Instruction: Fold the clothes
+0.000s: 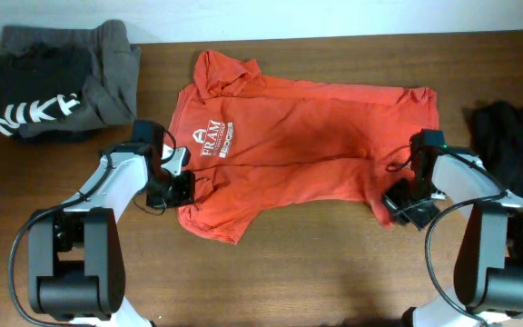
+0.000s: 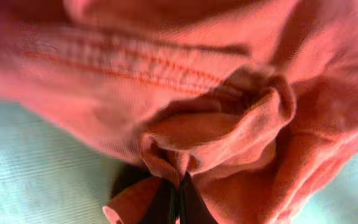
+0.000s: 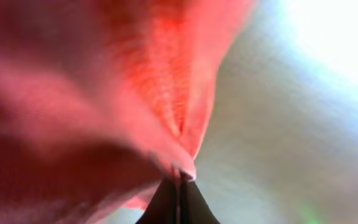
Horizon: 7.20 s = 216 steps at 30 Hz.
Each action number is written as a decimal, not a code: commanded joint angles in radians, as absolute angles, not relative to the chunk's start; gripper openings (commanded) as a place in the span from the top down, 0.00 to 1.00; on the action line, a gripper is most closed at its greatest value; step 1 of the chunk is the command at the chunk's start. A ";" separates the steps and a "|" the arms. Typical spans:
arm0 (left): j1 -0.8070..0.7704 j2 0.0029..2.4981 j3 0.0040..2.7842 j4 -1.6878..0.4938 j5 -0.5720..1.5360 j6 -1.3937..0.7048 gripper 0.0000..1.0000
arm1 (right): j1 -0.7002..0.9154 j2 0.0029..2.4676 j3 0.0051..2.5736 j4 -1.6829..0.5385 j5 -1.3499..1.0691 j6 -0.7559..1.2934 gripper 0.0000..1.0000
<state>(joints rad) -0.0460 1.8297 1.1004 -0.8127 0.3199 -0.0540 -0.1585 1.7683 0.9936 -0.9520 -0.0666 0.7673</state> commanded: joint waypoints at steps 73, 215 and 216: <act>-0.081 1.728 1.265 -0.409 0.078 -0.299 0.97 | -0.303 1.582 1.068 -0.741 0.037 0.790 0.96; -0.183 2.571 2.202 -0.569 0.202 -0.145 0.48 | -0.256 2.297 1.835 -0.577 -0.072 0.630 0.23; -0.183 2.571 2.202 -0.570 0.202 -0.145 0.48 | -0.256 2.297 1.835 -0.571 -0.074 0.631 0.22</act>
